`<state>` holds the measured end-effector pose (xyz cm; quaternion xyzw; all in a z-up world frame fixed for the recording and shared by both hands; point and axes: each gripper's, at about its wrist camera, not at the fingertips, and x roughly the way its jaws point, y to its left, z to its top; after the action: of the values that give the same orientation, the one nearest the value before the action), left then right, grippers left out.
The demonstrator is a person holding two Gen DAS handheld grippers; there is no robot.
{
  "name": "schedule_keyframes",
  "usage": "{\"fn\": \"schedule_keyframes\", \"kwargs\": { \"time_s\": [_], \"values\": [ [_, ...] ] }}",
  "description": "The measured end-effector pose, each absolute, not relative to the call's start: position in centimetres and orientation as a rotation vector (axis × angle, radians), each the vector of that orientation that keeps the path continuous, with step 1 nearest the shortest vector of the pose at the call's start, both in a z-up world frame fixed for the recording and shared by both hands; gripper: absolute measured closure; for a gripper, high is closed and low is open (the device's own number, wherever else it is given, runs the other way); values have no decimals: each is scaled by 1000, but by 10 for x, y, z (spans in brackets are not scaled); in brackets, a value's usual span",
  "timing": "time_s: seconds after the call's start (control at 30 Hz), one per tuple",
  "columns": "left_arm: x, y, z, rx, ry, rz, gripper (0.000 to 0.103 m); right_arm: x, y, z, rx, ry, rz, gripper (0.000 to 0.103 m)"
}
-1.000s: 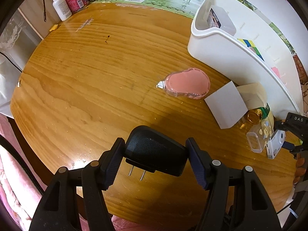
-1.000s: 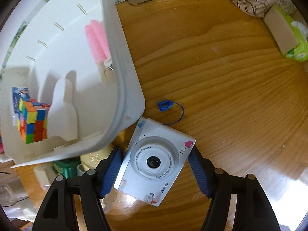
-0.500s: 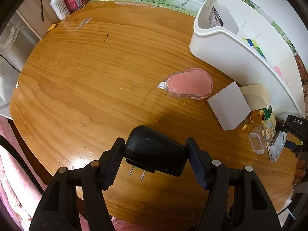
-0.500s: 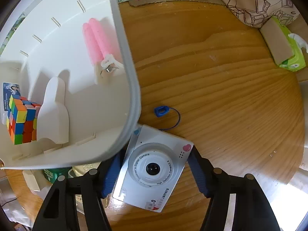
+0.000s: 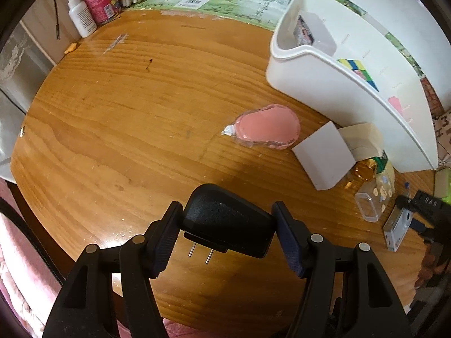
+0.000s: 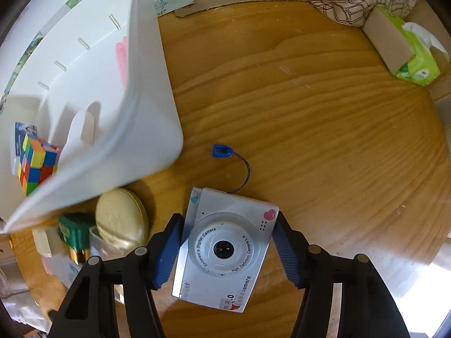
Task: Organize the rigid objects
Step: 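Lower the right gripper onto the white round-lens gadget and close on it, then lift and carry the charger plug and the white gadget over the white bin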
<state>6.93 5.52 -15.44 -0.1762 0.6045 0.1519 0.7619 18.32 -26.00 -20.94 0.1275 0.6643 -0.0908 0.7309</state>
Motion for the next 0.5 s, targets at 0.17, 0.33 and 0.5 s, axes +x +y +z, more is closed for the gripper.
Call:
{"fn": "schedule_keyframes", "kwargs": {
  "time_s": [0.17, 0.33, 0.5],
  "values": [
    [71, 48, -152, -368, 1302, 300, 35, 159, -271, -211, 286, 1421, -185, 40],
    [72, 45, -146, -352, 1273, 279, 35, 135, -286, -208, 304, 1374, -162, 40],
    [73, 42, -136, -345, 1225, 267, 35, 101, -294, -190, 282, 1279, -115, 42]
  ]
}}
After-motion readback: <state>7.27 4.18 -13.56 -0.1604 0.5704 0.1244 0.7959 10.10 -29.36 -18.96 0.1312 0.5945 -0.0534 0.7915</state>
